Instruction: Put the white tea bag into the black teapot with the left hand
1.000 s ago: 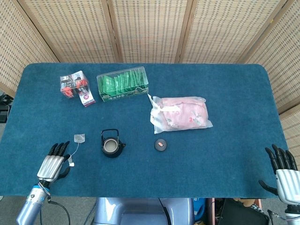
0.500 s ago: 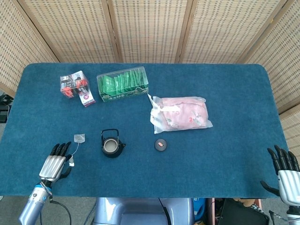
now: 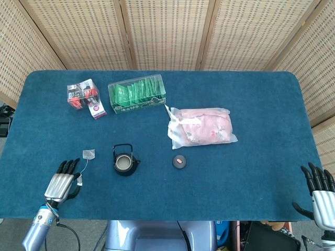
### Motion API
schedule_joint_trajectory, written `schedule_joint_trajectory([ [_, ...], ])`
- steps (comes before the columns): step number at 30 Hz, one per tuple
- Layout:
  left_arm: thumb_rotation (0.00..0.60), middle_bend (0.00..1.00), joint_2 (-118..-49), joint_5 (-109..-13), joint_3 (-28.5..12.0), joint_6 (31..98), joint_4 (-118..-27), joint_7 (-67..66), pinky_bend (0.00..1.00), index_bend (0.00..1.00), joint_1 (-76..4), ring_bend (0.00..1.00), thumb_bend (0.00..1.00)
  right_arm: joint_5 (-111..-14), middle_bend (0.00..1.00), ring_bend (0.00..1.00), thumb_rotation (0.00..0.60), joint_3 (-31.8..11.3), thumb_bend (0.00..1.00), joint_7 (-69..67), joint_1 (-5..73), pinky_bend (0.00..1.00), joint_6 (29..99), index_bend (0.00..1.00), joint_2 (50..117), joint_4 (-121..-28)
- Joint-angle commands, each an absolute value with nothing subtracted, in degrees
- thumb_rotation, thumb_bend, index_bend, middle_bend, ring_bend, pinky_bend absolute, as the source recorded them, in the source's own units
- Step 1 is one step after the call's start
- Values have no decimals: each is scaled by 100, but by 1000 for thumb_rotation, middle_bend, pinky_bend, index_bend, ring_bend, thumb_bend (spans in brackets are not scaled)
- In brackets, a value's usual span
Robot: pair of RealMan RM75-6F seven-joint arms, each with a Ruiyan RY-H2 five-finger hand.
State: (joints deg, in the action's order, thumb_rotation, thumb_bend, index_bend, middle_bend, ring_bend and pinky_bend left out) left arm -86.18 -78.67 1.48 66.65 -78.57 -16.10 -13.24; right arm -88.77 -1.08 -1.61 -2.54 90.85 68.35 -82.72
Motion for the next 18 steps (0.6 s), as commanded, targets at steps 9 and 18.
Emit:
schedule_joint_trajectory([
  [9, 600, 0, -8610, -7824, 164, 6590, -7877, -1601, 0, 561, -1354, 0, 418, -8856, 62, 0, 600, -116, 101, -164, -265, 0, 9077, 29, 6839, -8267],
  [18, 600, 0, -8600, -7802, 153, 6600, -7903, -1584, 0, 584, -1362, 0, 418, -8843, 62, 0, 600, -127, 101, -163, -266, 0, 9068, 29, 6845, -8262],
])
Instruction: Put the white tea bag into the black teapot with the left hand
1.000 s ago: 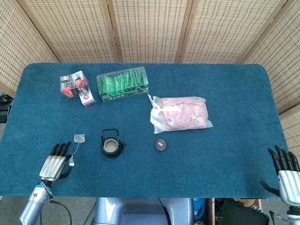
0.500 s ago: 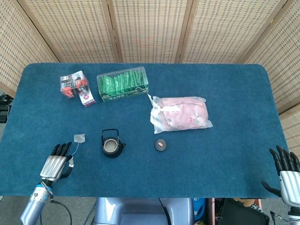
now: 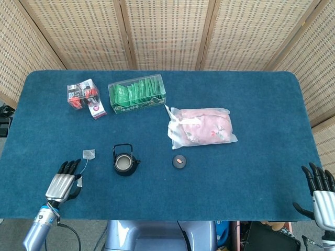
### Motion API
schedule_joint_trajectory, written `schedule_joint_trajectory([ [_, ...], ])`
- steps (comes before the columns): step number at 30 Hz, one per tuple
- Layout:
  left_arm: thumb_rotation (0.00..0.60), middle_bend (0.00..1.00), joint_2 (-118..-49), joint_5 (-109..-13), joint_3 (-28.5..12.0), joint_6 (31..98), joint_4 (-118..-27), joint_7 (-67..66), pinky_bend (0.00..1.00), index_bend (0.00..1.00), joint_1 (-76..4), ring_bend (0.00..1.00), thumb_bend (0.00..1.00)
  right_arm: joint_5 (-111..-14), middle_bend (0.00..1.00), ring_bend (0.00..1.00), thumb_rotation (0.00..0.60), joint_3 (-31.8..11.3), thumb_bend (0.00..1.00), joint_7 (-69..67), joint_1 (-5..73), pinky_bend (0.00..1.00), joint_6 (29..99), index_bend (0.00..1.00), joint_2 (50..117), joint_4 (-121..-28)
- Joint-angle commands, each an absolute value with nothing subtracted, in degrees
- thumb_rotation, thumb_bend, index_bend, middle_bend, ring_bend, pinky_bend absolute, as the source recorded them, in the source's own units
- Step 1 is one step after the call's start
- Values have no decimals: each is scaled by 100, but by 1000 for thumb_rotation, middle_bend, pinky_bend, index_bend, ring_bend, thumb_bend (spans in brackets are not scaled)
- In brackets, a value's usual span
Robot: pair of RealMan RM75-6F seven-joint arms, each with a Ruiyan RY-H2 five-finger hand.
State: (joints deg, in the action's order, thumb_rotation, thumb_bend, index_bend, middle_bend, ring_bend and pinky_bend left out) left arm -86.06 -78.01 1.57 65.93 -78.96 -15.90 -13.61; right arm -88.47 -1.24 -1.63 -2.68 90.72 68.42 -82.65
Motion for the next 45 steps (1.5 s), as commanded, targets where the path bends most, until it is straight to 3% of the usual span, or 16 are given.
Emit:
schedule_joint_trajectory([
  [1, 600, 0, -8593, -7805, 152, 6607, -7914, -1569, 0, 588, -1363, 0, 418, -8844, 62, 0, 600, -128, 101, -163, -268, 0, 9070, 28, 6847, -8264],
  [7, 600, 11, -8568, -7822, 142, 6636, -7936, -1532, 0, 602, -1375, 0, 418, -8851, 62, 0, 600, -128, 100, -158, -278, 0, 9085, 29, 6842, -8273],
  [34, 600, 32, -7719, -9211, -160, 7957, -9159, -235, 0, 612, -1544, 0, 418, -8866, 62, 0, 600, -124, 101, -233, -264, 0, 9033, 29, 6893, -8218],
  [45, 600, 32, -7633, -9375, -262, 8020, -9391, -137, 0, 612, -1687, 0, 418, -8894, 62, 0, 600, -131, 101, -215, -261, 0, 9060, 29, 6873, -8235],
])
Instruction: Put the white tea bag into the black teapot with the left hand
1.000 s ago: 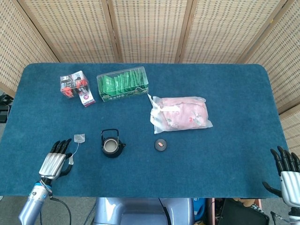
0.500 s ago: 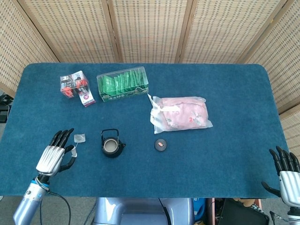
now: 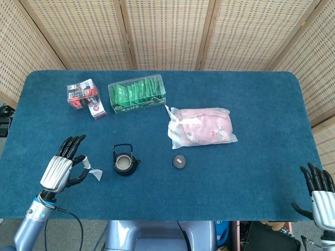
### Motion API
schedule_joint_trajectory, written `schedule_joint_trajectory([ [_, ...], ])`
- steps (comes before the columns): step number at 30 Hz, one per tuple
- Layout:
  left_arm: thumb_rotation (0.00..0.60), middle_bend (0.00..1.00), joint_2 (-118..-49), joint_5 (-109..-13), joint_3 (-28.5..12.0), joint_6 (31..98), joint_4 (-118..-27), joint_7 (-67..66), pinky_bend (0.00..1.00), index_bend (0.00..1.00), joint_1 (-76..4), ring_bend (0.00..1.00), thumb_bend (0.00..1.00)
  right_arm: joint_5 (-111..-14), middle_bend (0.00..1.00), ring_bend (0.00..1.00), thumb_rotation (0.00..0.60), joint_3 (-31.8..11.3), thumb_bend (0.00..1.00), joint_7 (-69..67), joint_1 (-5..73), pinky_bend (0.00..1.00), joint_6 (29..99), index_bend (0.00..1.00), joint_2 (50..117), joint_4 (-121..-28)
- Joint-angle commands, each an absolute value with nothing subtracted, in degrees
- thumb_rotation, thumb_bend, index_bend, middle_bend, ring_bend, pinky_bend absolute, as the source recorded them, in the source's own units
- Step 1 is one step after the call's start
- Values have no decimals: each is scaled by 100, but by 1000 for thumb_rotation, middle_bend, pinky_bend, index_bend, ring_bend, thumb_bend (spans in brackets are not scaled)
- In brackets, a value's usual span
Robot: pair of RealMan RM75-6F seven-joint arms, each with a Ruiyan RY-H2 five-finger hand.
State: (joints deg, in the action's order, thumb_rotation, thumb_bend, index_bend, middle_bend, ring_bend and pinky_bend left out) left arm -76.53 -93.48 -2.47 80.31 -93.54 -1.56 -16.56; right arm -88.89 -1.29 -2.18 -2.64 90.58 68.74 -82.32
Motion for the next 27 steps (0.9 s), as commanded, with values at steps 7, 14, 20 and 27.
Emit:
schedule_joint_trajectory([
  [7, 600, 32, -7532, -9655, -361, 7947, -9710, -234, 0, 612, -1940, 0, 418, -8914, 62, 0, 600, -124, 100, -204, -259, 0, 9067, 29, 6885, -8242],
  [14, 600, 32, -7501, -9666, -523, 7840, -9903, -359, 0, 612, -2156, 0, 418, -8887, 62, 0, 600, -118, 100, -238, -262, 0, 9036, 29, 6896, -8202],
  [20, 600, 32, -7572, -9481, -746, 7631, -9932, -530, 0, 612, -2401, 0, 418, -8878, 62, 0, 600, -122, 101, -266, -271, 0, 9047, 29, 6899, -8182],
  [27, 600, 33, -7672, -9297, -889, 7520, -9907, -598, 0, 612, -2558, 0, 417, -8848, 62, 0, 600, -122, 101, -290, -289, 0, 9045, 29, 6902, -8162],
])
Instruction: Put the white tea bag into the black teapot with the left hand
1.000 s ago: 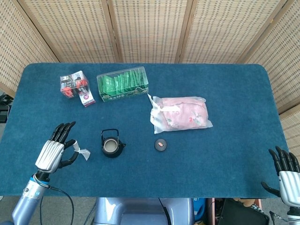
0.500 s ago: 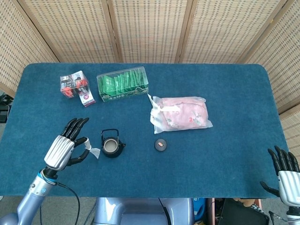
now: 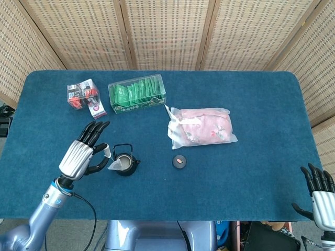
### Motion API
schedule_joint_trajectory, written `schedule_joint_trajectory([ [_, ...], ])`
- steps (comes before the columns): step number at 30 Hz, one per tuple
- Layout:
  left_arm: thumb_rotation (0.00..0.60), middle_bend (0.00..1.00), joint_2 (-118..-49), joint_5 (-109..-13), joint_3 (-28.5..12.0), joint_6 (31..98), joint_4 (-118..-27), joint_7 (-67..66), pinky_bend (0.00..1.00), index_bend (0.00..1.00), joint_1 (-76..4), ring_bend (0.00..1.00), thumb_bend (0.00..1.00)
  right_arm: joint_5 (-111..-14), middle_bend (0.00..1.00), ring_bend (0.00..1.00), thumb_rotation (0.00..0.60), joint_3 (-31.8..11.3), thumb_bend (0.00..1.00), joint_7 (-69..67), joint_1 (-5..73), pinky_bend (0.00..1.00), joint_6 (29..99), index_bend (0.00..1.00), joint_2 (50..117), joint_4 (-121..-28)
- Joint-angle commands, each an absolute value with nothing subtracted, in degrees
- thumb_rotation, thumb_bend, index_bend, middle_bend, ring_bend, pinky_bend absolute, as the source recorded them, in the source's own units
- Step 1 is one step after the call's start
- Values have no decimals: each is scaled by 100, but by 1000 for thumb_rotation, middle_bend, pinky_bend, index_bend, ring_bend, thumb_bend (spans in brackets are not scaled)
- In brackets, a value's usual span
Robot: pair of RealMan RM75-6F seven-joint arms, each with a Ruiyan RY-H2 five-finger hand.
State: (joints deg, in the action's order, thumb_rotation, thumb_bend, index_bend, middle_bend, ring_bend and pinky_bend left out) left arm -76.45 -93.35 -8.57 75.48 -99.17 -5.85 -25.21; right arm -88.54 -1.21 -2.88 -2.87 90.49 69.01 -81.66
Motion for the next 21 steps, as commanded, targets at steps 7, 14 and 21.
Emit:
schedule_joint_trajectory([
  [7, 600, 34, -7756, -9132, -903, 7332, -9846, -698, 0, 612, -2682, 0, 418, -8828, 62, 0, 600, -125, 100, -309, -294, 0, 9035, 29, 6909, -8139],
  [14, 600, 34, -7770, -9010, -758, 7161, -9792, -848, 0, 612, -2716, 0, 418, -8810, 62, 0, 600, -124, 101, -310, -302, 0, 9023, 29, 6908, -8133],
  [21, 600, 34, -7673, -9067, -425, 7031, -9801, -892, 0, 612, -2650, 0, 418, -8810, 62, 0, 600, -125, 100, -292, -303, 0, 9019, 29, 6902, -8149],
])
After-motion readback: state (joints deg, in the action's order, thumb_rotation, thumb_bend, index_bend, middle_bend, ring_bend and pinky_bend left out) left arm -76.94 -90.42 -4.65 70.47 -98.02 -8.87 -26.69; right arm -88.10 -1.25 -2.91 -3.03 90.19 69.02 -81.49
